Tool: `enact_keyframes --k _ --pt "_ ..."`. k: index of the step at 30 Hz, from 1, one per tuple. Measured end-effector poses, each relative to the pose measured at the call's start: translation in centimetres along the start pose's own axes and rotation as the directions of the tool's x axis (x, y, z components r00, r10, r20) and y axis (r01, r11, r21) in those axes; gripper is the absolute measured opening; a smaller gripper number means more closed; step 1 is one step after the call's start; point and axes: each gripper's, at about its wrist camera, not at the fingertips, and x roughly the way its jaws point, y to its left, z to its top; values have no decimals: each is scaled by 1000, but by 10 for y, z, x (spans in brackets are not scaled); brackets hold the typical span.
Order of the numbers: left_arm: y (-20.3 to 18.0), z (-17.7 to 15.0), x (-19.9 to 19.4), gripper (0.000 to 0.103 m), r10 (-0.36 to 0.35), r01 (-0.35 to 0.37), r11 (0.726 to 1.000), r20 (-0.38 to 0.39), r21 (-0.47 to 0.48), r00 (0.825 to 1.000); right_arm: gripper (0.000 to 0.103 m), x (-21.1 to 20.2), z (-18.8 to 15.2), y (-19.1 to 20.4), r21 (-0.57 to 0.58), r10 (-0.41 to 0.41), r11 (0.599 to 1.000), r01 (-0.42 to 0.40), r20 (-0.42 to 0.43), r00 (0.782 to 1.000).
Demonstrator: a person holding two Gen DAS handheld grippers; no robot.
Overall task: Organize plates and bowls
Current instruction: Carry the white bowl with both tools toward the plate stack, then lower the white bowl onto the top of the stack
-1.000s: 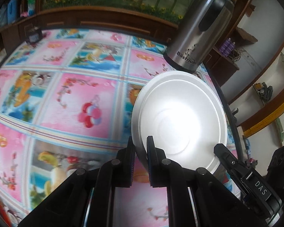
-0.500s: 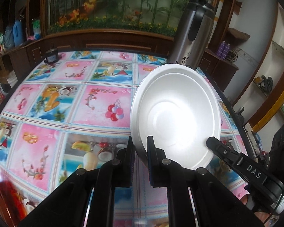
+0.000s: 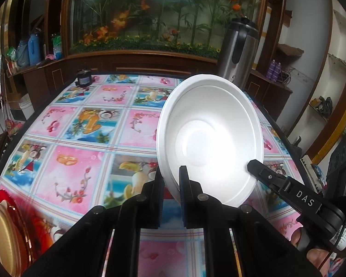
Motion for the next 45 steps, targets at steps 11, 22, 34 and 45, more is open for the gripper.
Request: enact_keyframes --k 11,22,34,45 --pt "35 -18 -33 11 42 -41 998 34 -45 999 7 -3 -26 34 -56 58 997 -59 -9 998" --pt "92 -37 -103 11 86 -76 991 91 -114 992 8 -16 -64 95 -96 207 973 -212 -53 977" --pt "174 -65 -166 13 179 -153 956 86 -250 980 8 -1 -109 191 -176 300 923 -343 -234 925" --pt "228 -84 -184 12 223 -206 918 11 -340 975 8 33 -154 252 -233 283 893 -386 -377 882"
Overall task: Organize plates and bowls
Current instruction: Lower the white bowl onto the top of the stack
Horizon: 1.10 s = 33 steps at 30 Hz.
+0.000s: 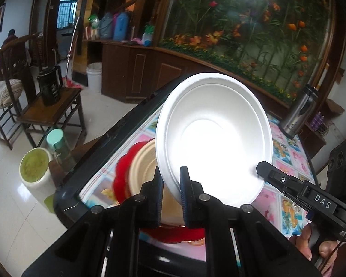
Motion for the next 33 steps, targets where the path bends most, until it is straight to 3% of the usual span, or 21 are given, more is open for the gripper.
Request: enact_keyframes --k 19,26,31,33 --pt "21 -10 14 15 21 -23 1000 -132 -16 991 8 32 -11 0 15 2 1000 0 -137 991" --pt "21 -8 14 15 44 -44 999 -140 -1 989 11 37 -10 -4 33 14 999 -8 -162 987" --pt "22 -8 15 20 67 -66 998 -153 11 986 16 38 -9 -8 37 24 999 -17 -176 984" --pt "25 -7 12 31 76 -76 997 -147 7 986 17 38 -9 -9 40 35 999 -28 -176 984"
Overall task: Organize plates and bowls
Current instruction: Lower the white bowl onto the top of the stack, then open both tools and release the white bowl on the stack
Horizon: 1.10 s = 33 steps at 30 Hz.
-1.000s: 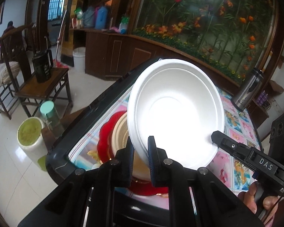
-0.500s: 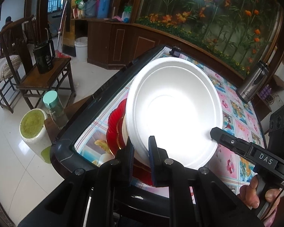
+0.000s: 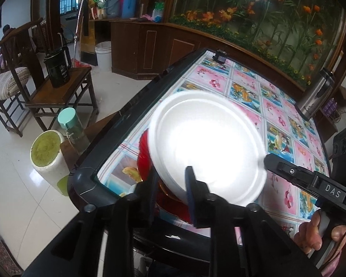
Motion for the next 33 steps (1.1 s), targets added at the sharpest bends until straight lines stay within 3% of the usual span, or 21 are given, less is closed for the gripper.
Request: enact_keyframes --k 4,9,14,16,18,21,22,26,33 --pt "0 0 -3 54 23 -23 1000 26 17 999 17 -7 2 -2 -9 -3 1000 3 28 1000" --pt "-4 -2 0 56 39 -39 998 9 48 999 17 -14 3 -9 0 -1 1000 1 51 999" --pt "-7 -4 -18 56 90 -99 993 118 72 989 17 -25 4 -16 3 -2 1000 1 99 995" --pt "-13 -4 -29 59 96 -114 990 186 84 978 17 -30 5 -16 -7 -8 1000 9 117 993" --pt "-24 -3 -40 81 130 -162 981 266 103 955 17 -34 5 -15 -20 -14 1000 17 138 990" --pt "-42 -3 -52 85 191 -257 957 377 133 906 17 -39 4 -13 -37 -24 999 30 157 987" --pt "-44 -2 -54 85 194 -265 955 392 135 899 17 -40 3 -12 -45 -24 998 32 161 987" --pt "-49 2 -50 85 157 -214 970 369 119 916 17 -43 -1 -8 -65 -24 997 36 171 985" --pt "-50 0 -41 85 193 -228 971 321 75 927 17 -45 -6 -2 -103 -14 994 33 180 984"
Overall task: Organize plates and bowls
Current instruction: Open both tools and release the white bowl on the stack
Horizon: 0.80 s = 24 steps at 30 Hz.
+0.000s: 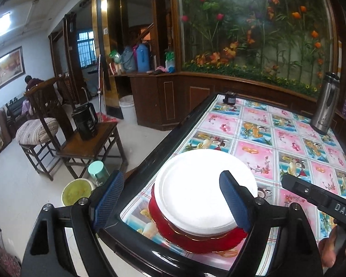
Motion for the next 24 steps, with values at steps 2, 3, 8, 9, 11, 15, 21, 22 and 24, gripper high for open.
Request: enact_keyframes --k 2,3,8,9,11,15,21,22,24 --pt "2 -2 0 85 -5 5 1000 -5 -16 1000 17 -1 0 2 -6 3 1000 -3 3 1000" --pt "4 -3 -1 85 -6 6 1000 -3 -26 1000 17 0 -1 3 -12 6 1000 -5 3 1000" --pt "4 -6 -8 85 39 -38 999 42 -16 998 17 1 -6 16 -71 14 997 -14 11 1000" --pt "4 -7 -9 85 44 -43 999 46 -16 998 17 2 -7 20 -88 16 996 -15 12 1000" --pt "4 -8 -9 85 32 -31 999 41 -16 999 17 2 -10 27 -127 9 992 -7 15 1000" --pt "2 -10 -8 85 17 -17 1000 16 -13 1000 17 2 -15 38 -174 -7 985 11 22 1000" --pt "1 -11 -11 85 1 -1 1000 7 -23 1000 17 -1 -15 36 -169 -10 985 15 30 999" --pt "1 -11 -12 85 -2 2 1000 10 -26 1000 17 -1 -15 35 -167 -11 986 15 29 1000" --pt "1 -11 -13 85 -9 9 999 18 -30 1000 17 -2 -16 36 -166 -12 986 17 30 999"
